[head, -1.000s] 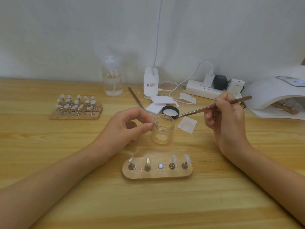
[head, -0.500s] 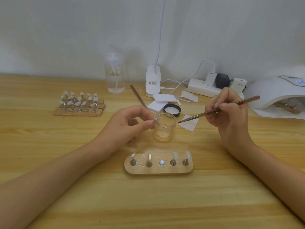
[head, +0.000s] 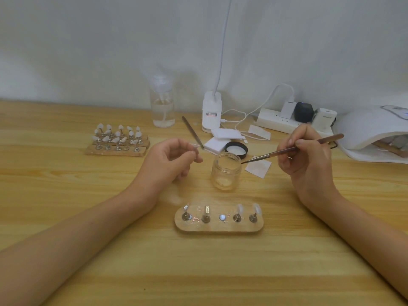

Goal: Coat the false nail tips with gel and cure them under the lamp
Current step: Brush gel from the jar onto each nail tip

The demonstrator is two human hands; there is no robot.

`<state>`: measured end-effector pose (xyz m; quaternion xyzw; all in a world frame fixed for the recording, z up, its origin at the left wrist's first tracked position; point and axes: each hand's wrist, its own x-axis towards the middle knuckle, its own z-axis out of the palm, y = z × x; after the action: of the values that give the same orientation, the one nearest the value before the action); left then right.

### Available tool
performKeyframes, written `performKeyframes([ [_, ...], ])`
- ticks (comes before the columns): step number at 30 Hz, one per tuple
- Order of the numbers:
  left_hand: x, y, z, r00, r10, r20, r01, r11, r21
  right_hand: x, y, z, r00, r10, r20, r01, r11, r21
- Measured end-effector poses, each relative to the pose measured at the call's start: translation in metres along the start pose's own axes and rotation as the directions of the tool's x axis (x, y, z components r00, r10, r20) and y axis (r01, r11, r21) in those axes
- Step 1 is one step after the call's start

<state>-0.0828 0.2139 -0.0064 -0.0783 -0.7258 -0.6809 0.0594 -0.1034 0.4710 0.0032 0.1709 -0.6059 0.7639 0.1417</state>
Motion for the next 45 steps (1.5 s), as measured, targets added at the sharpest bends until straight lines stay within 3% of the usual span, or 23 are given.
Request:
performKeyframes([
  [15,-0.009,0.015,0.0,0.997,0.08,-0.015,-0.081,0.996,-0.025,0.003,0.004,-0.002,0.999,0.028,-0.036,-0.028,1.0,0.01],
  [20,-0.013,0.018,0.001,0.997,0.074,0.031,-0.077,0.992,0.095,0.005,0.003,-0.004,0.997,0.051,-0.055,-0.049,0.998,0.034],
  [24,-0.021,0.025,0.006,0.975,0.016,0.22,-0.055,0.983,0.176,0.006,0.003,-0.004,0.996,0.066,-0.063,-0.064,0.997,0.032],
  [29,-0.036,0.03,0.013,0.909,0.058,0.412,-0.202,0.927,0.315,0.005,0.004,-0.003,0.994,0.079,-0.069,-0.077,0.997,0.03],
  [38,-0.05,0.026,0.023,0.905,0.138,0.403,-0.364,0.74,0.565,0.005,0.003,-0.002,0.994,0.093,-0.062,-0.091,0.995,0.032],
  [42,-0.05,0.02,0.023,0.922,0.131,0.364,-0.347,0.697,0.628,0.004,0.002,-0.002,0.995,0.088,-0.051,-0.086,0.996,0.031],
  [45,-0.05,0.017,0.022,0.935,0.087,0.343,-0.297,0.723,0.624,0.004,0.002,-0.002,0.995,0.091,-0.049,-0.089,0.995,0.034],
])
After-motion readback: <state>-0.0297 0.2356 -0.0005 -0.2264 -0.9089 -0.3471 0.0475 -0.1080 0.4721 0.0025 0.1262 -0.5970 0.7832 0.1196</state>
